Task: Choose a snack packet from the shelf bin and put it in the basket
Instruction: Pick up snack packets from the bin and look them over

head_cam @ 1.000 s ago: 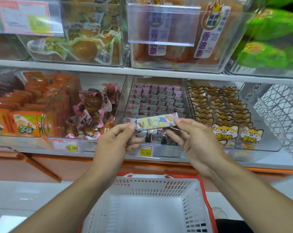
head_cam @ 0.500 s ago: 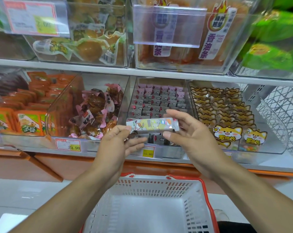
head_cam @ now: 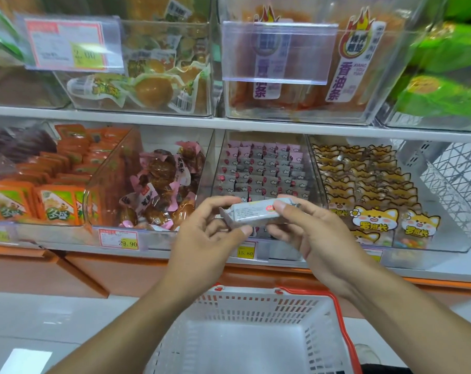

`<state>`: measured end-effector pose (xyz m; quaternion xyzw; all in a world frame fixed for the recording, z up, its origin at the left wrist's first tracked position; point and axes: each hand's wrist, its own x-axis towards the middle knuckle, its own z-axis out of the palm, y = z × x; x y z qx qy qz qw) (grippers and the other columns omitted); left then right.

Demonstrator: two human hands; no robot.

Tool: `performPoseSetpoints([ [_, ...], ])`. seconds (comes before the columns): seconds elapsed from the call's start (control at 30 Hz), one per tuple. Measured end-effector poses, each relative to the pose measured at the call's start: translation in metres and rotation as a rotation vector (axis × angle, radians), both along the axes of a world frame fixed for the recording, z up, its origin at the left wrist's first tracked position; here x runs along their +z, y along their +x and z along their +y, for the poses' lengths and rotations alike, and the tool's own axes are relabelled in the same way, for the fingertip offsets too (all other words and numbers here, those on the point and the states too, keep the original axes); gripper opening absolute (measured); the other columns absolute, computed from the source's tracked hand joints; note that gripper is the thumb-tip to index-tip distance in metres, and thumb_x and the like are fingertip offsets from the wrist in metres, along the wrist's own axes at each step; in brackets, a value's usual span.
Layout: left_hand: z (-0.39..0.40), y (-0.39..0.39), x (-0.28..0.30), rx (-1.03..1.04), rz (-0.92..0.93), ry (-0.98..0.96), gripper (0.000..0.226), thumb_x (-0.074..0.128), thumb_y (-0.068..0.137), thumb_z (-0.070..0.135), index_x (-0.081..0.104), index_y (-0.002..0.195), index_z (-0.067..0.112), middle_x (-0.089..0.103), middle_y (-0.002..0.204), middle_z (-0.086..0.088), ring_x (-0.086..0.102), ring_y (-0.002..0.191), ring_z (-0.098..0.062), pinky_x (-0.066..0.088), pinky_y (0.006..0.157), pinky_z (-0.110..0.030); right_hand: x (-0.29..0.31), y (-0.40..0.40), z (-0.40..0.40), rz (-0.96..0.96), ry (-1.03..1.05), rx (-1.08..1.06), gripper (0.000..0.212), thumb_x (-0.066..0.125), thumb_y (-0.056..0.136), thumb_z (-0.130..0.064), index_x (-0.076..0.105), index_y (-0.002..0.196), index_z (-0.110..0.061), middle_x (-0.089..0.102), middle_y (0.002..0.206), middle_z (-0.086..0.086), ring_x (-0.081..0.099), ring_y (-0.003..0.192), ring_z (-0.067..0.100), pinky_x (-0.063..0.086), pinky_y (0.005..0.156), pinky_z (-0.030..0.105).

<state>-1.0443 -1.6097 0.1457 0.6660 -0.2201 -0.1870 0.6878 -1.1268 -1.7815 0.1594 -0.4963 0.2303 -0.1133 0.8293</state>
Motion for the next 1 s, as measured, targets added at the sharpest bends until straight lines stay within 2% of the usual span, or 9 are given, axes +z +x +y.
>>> performPoseSetpoints([
  [0.1, -0.002, 0.001, 0.0, 0.041, 0.048, -0.014, 0.033, 0.076, 0.082, 0.022, 0.068, 0.114, 0.018, 0.078, 0.104, 0.001, 0.075, 0.096, -0.013, 0.059, 0.078, -0.022, -0.001, -0.002, -0.002, 0.025, -0.098, 0.092, 0.038, 0.077, 0.078, -0.038, 0.077, 0.108, -0.014, 0.077, 0.105, 0.012, 0.073, 0.087, 0.021, 0.061, 0.074, 0.025],
  [0.17, -0.003, 0.005, 0.002, 0.085, 0.226, -0.075, 0.038, 0.074, 0.076, 0.036, 0.072, 0.108, 0.015, 0.078, 0.097, -0.007, 0.076, 0.086, -0.017, 0.059, 0.072, -0.022, -0.001, -0.003, -0.005, 0.012, -0.226, 0.147, 0.044, 0.079, 0.073, -0.043, 0.076, 0.111, -0.021, 0.075, 0.105, 0.011, 0.072, 0.084, 0.019, 0.061, 0.075, 0.028],
  [0.3, -0.004, 0.01, 0.001, 0.049, 0.554, -0.088, 0.039, 0.075, 0.071, 0.049, 0.083, 0.091, 0.016, 0.075, 0.081, -0.009, 0.071, 0.067, -0.015, 0.06, 0.063, -0.026, 0.001, -0.007, -0.01, -0.072, -0.508, 0.193, 0.071, 0.086, 0.072, -0.018, 0.059, 0.135, -0.035, 0.069, 0.121, -0.005, 0.073, 0.102, 0.014, 0.058, 0.084, 0.023],
  [0.43, -0.004, 0.008, -0.002, -0.018, 0.713, -0.021, 0.057, 0.07, 0.079, 0.06, 0.076, 0.105, 0.01, 0.065, 0.064, -0.008, 0.064, 0.054, -0.017, 0.057, 0.053, -0.029, 0.002, -0.007, -0.004, -0.179, -0.648, 0.201, 0.053, 0.08, 0.076, -0.017, 0.066, 0.126, -0.027, 0.074, 0.116, -0.008, 0.07, 0.107, 0.008, 0.056, 0.085, 0.018],
  [0.53, -0.005, 0.003, -0.006, -0.045, 0.634, 0.046, 0.063, 0.062, 0.076, 0.068, 0.075, 0.102, 0.012, 0.07, 0.071, -0.011, 0.067, 0.058, -0.019, 0.058, 0.058, -0.03, -0.002, -0.005, -0.002, -0.146, -0.592, 0.118, 0.042, 0.078, 0.076, -0.03, 0.07, 0.117, -0.026, 0.078, 0.108, 0.0, 0.073, 0.099, 0.027, 0.062, 0.082, 0.034],
  [0.63, -0.006, 0.003, -0.008, -0.035, 0.539, -0.016, 0.053, 0.07, 0.071, 0.064, 0.08, 0.096, 0.019, 0.077, 0.089, -0.008, 0.071, 0.07, -0.017, 0.06, 0.067, -0.029, -0.006, -0.003, -0.004, -0.094, -0.479, 0.032, 0.042, 0.08, 0.074, -0.032, 0.067, 0.113, -0.021, 0.079, 0.099, 0.006, 0.076, 0.092, 0.025, 0.061, 0.077, 0.03],
  [0.73, -0.006, 0.004, -0.006, -0.065, 0.451, -0.001, 0.045, 0.075, 0.065, 0.061, 0.081, 0.096, 0.029, 0.079, 0.096, -0.004, 0.074, 0.081, -0.014, 0.059, 0.07, -0.023, -0.008, 0.0, -0.007, -0.025, -0.412, -0.008, 0.041, 0.08, 0.075, -0.033, 0.065, 0.11, -0.016, 0.078, 0.094, 0.013, 0.074, 0.086, 0.029, 0.062, 0.078, 0.037],
  [0.87, -0.009, 0.001, -0.011, -0.073, 0.36, 0.026, 0.041, 0.07, 0.071, 0.058, 0.081, 0.099, 0.03, 0.08, 0.1, -0.002, 0.075, 0.085, -0.012, 0.057, 0.068, -0.018, -0.006, 0.001, -0.009, -0.037, -0.248, -0.041, 0.026, 0.073, 0.089, -0.019, 0.066, 0.111, -0.006, 0.078, 0.097, 0.016, 0.072, 0.082, 0.024, 0.063, 0.077, 0.03],
  [1.0, -0.012, 0.001, -0.018, -0.052, 0.217, 0.107, 0.017, 0.07, 0.091, 0.039, 0.075, 0.105, 0.031, 0.079, 0.097, 0.009, 0.076, 0.089, -0.012, 0.057, 0.072, -0.02, -0.004, 0.002, -0.016, -0.091, -0.324, -0.173, 0.015, 0.07, 0.092, -0.01, 0.069, 0.108, -0.01, 0.078, 0.096, 0.007, 0.075, 0.091, 0.021, 0.062, 0.076, 0.028],
])
